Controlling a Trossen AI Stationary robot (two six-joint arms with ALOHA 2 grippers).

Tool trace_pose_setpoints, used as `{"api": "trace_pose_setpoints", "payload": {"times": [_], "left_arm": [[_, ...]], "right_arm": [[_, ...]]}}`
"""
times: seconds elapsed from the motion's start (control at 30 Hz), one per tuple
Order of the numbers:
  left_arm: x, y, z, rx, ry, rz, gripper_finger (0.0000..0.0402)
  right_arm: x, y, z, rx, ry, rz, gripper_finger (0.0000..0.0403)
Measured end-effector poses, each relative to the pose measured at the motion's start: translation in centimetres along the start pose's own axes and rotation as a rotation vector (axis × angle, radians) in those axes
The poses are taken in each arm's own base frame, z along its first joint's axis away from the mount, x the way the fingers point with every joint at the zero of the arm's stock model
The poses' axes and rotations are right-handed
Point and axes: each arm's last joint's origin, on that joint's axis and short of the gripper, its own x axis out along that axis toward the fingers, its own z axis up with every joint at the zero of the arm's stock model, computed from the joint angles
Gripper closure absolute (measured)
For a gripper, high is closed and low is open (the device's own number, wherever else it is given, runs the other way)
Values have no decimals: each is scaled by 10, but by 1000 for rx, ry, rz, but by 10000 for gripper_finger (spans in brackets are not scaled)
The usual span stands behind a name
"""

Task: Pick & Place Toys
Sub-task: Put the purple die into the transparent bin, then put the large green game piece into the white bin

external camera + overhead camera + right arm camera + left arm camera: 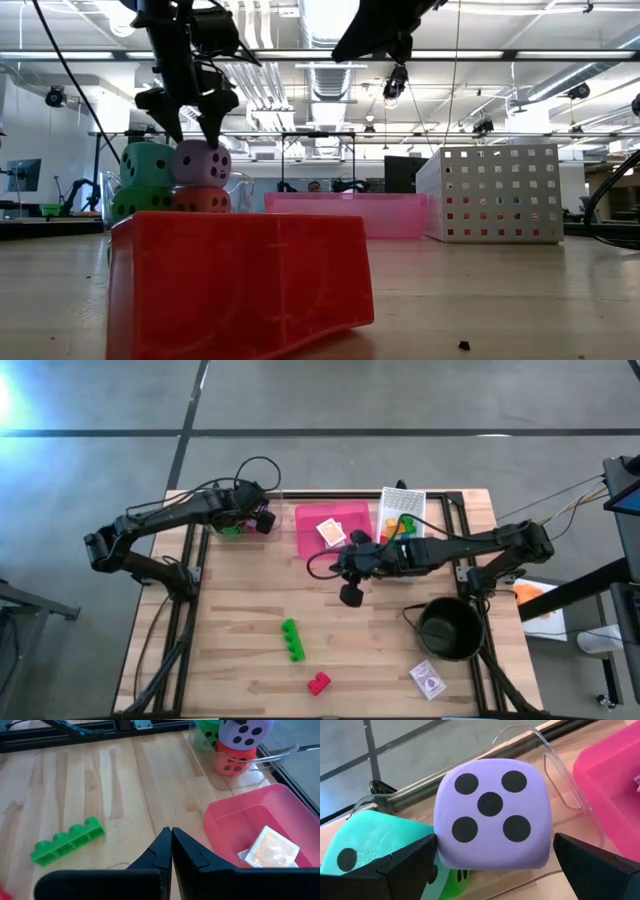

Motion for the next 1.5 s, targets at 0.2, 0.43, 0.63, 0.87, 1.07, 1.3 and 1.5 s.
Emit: {"api": "trace_pose_setpoints", "payload": {"times": [0.2,0.43,0.63,0.87,1.07,1.3,1.5], "left_arm": [[-5,1,5,8,-13,-1,2],[-10,3,9,12,-16,8,2],[-31,4,15,103,97,-140,2],[-65,-11,3,345,248,-533,2],[-95,-33,-25,622,209,-652,2],[-122,-62,-61,835,197,-736,2],[-138,-82,-89,1008,132,-742,2]], "right_arm": [[0,1,0,-5,0,4,395],[0,1,0,-5,0,3,395],[-1,1,0,-1,-3,-5,395],[-2,5,-2,9,6,4,395],[-5,13,-12,12,85,7,395],[-12,27,-25,-18,71,-146,395],[-31,15,-39,49,52,-210,395]]}}
